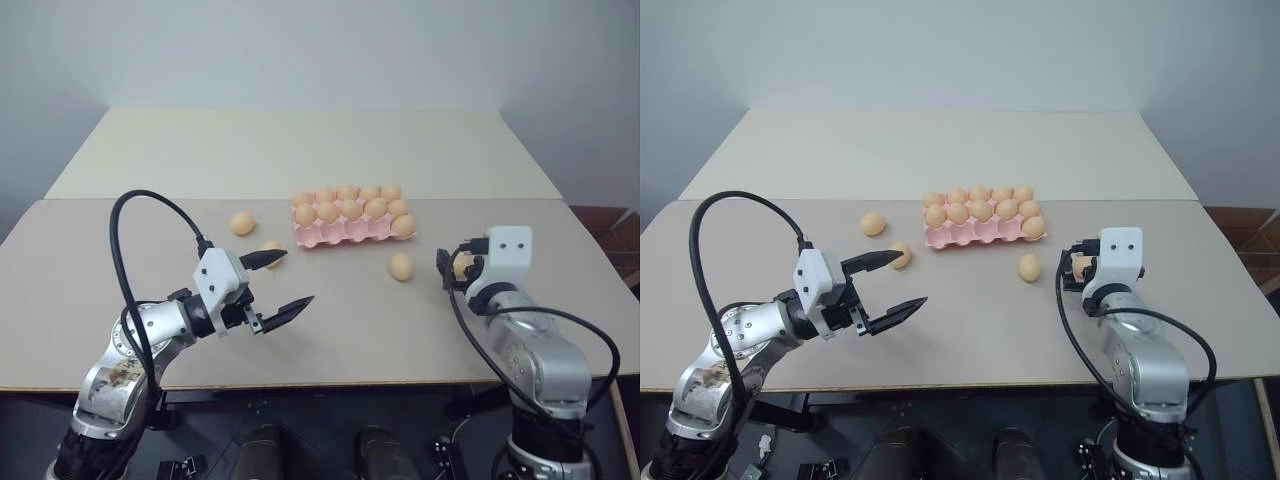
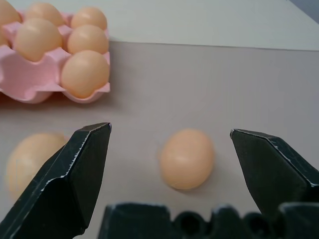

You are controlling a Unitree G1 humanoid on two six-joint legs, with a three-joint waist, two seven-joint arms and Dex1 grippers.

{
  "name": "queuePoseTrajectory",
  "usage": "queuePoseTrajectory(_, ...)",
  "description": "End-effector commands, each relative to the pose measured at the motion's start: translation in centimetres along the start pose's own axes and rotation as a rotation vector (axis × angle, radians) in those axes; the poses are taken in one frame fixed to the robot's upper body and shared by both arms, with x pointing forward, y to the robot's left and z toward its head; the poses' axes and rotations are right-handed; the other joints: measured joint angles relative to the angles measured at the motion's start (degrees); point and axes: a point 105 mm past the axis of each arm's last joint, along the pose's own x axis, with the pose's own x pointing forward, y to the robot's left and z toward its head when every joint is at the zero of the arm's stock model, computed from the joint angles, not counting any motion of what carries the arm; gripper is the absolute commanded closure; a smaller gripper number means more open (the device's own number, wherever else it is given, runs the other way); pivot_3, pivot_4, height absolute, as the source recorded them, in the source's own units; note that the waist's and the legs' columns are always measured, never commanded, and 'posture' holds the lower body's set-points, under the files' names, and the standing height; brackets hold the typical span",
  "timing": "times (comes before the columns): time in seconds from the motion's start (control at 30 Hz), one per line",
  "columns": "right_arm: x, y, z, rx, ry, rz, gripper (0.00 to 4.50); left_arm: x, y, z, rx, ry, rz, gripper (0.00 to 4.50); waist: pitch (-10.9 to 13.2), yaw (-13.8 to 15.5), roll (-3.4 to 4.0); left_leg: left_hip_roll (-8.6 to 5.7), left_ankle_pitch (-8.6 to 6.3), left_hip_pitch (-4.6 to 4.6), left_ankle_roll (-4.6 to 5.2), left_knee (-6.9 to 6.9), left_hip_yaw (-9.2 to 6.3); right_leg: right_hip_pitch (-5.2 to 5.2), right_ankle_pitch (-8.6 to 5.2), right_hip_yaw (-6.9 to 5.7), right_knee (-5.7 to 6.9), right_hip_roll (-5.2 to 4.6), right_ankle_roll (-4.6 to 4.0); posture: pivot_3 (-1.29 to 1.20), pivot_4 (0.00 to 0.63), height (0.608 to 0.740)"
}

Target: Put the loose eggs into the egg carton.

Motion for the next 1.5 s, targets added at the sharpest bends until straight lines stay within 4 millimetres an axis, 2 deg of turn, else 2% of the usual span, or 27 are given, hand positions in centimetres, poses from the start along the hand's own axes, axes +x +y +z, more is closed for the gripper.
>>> queuePoseTrajectory(0.03, 0.9, -0.9, 0.3, -0.014, 0.015, -0.032, 0.0, 0.2, -0.1, 0.8, 0.033, -0.031, -0.022, 0.03, 0.0, -0.03, 0.0, 0.01, 0.0, -0.01, 0.0, 0.0, 0.02, 0.0, 0.0, 0.0, -0.01, 0.0, 0.0, 0.0, 0.15, 0.74)
queuePoseTrajectory(0.3, 3.1, -1.4, -0.8, -0.004, 0.07, -0.045, 0.0, 0.2, -0.5, 0.8, 0.028, -0.032, -0.024, 0.03, 0.0, -0.04, 0.0, 0.01, 0.0, -0.04, 0.0, 0.0, 0.14, -0.05, 0.0, 0.01, 0.02, 0.0, 0.0, 0.0, 0.15, 0.74)
queuePoseTrajectory(0.4, 3.4, -1.5, -0.9, 0.001, 0.078, -0.036, 0.6, 0.2, -0.5, 0.8, 0.018, -0.03, -0.03, 0.0, 0.0, -0.07, 0.0, 0.01, 0.0, -0.05, 0.0, 0.0, 0.13, -0.05, 0.0, 0.01, 0.02, 0.0, 0.0, 0.0, 0.15, 0.74)
queuePoseTrajectory(0.57, 3.4, -1.2, -0.7, 0.003, 0.067, -0.013, 2.3, 0.1, -0.5, 0.6, 0.003, -0.028, -0.036, 0.0, 0.0, -0.07, 0.0, 0.02, 0.0, -0.05, 0.0, 0.0, 0.13, -0.06, 0.0, 0.01, 0.02, 0.0, 0.0, 0.0, 0.15, 0.74)
queuePoseTrajectory(0.63, 3.2, -0.7, -0.2, -0.004, 0.05, 0.011, 2.69, 0.1, -0.4, 0.5, -0.003, -0.023, -0.032, 0.0, 0.0, -0.06, 0.0, 0.01, 0.0, -0.05, 0.0, 0.0, 0.13, -0.06, 0.0, 0.01, 0.02, 0.0, 0.0, 0.0, 0.15, 0.74)
queuePoseTrajectory(0.73, 2.5, 0.9, 1.5, -0.061, -0.023, 0.088, 2.82, 0.0, -0.2, 0.5, -0.01, -0.017, -0.024, 0.0, 0.01, -0.1, 0.01, 0.02, 0.0, -0.06, 0.0, 0.0, 0.12, -0.08, 0.0, 0.01, 0.02, 0.0, 0.01, 0.0, 0.15, 0.74)
queuePoseTrajectory(0.83, 1.2, 4.7, 4.9, -0.069, -0.141, 0.23, 2.83, 0.0, 0.1, -0.2, -0.002, 0.051, -0.031, 0.0, 0.01, -0.38, 0.02, 0.03, 0.0, -0.09, 0.0, -0.01, 0.05, -0.13, 0.0, 0.03, 0.05, 0.02, 0.01, 0.0, 0.15, 0.74)
queuePoseTrajectory(0.9, 0.6, 6.6, 6.3, -0.067, -0.19, 0.294, 2.83, 0.1, 0.2, -0.1, 0.001, 0.06, -0.036, 0.0, 0.02, -0.67, 0.03, 0.05, 0.0, -0.12, 0.0, -0.01, -0.05, -0.29, 0.0, 0.13, 0.19, 0.05, 0.01, 0.0, 0.15, 0.74)
queuePoseTrajectory(0.97, 0.5, 8.3, 6.9, -0.055, -0.209, 0.335, 2.83, 0.4, 0.4, 0.2, -0.002, 0.049, -0.029, 0.0, 0.02, -0.69, 0.03, 0.05, 0.0, -0.11, 0.0, -0.01, -0.07, -0.3, 0.0, 0.13, 0.23, 0.07, 0.01, 0.0, 0.15, 0.74)
queuePoseTrajectory(1.1, 1.6, 10.8, 6.6, -0.06, -0.202, 0.369, 2.83, 0.6, 0.6, 0.5, -0.002, 0.046, -0.026, 0.0, 0.02, -0.43, 0.03, 0.04, 0.0, -0.14, 0.0, -0.01, -0.09, -0.3, 0.0, 0.1, 0.21, 0.05, 0.0, 0.0, 0.15, 0.74)
queuePoseTrajectory(1.17, 2.2, 11.4, 6.5, -0.074, -0.199, 0.382, 2.83, 0.6, 0.6, 0.5, -0.001, 0.047, -0.025, 0.0, 0.02, -0.21, 0.03, 0.01, 0.0, -0.23, 0.0, -0.01, -0.07, -0.39, 0.0, 0.1, 0.21, 0.01, 0.0, 0.0, 0.15, 0.74)
queuePoseTrajectory(1.33, 4.3, 11.3, 6.6, -0.096, -0.203, 0.355, 2.83, 0.5, 0.7, 0.5, 0.001, 0.051, -0.015, 0.0, 0.02, -0.21, 0.03, 0.0, 0.01, -0.5, 0.0, 0.0, -0.05, -0.67, 0.01, 0.1, 0.28, 0.0, 0.0, 0.0, 0.15, 0.74)
queuePoseTrajectory(1.5, 5.5, 11.6, 6.9, -0.107, -0.209, 0.358, 2.83, 0.2, 0.6, 0.3, -0.001, 0.056, -0.007, 0.0, 0.02, -0.44, 0.03, 0.02, 0.01, -0.48, 0.0, 0.0, -0.04, -0.67, 0.02, 0.1, 0.29, 0.02, 0.0, 0.0, 0.15, 0.74)
